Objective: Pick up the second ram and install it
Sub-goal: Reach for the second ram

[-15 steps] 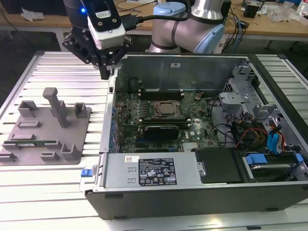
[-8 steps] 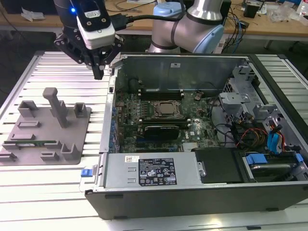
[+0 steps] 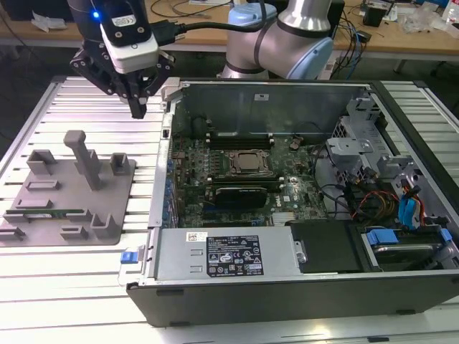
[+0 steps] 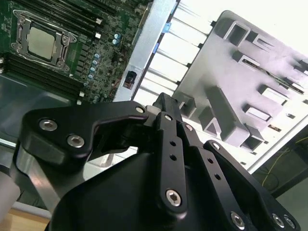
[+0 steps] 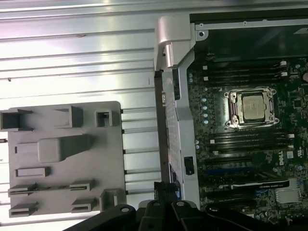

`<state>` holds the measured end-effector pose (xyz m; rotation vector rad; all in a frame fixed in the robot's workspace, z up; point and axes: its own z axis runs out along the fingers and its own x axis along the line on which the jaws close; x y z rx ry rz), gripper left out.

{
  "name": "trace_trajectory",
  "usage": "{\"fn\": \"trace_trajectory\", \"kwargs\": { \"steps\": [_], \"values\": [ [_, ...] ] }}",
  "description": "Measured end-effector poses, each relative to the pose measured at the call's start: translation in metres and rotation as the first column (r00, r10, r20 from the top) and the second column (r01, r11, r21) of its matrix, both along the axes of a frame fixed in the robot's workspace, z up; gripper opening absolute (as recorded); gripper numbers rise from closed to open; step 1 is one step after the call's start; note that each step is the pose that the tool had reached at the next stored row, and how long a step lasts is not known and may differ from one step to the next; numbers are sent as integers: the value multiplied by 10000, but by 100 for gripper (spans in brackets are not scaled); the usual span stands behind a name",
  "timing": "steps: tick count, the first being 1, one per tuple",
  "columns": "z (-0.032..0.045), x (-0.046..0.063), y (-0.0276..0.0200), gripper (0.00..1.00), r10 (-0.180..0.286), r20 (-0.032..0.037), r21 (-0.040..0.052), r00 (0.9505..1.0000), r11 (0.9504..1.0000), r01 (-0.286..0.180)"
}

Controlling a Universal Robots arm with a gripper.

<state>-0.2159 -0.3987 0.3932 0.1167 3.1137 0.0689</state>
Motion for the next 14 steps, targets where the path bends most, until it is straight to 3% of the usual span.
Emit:
{"fn": "trace_trajectory", "kwargs": {
  "steps": [14],
  "values": [
    [-13,-276,0,8,1,0,0,10000,10000,-1]
  ]
}}
